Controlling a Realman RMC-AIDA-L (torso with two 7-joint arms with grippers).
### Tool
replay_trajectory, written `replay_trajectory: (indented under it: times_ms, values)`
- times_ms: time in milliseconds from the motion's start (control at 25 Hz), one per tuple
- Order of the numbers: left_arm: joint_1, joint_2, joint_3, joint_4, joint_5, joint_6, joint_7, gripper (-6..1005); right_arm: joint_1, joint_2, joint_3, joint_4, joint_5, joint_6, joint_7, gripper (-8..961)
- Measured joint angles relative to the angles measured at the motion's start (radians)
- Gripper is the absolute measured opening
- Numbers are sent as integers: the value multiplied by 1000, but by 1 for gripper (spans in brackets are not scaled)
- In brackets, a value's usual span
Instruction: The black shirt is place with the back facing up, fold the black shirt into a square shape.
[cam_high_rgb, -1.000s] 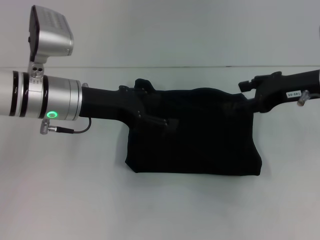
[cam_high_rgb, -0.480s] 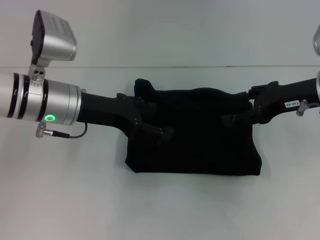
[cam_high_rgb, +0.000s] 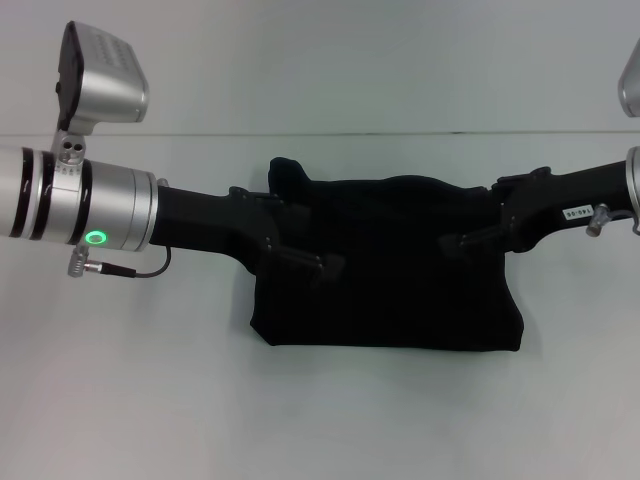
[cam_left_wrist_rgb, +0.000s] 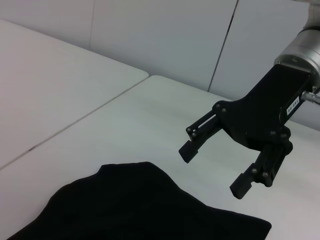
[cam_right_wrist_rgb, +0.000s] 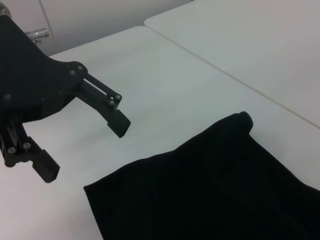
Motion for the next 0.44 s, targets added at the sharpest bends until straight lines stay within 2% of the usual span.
replay_trajectory:
  times_ms: [440]
  values:
    - [2,-1,0,-2,-6,-6,1,950,-1,2,3,4,0,1,0,917]
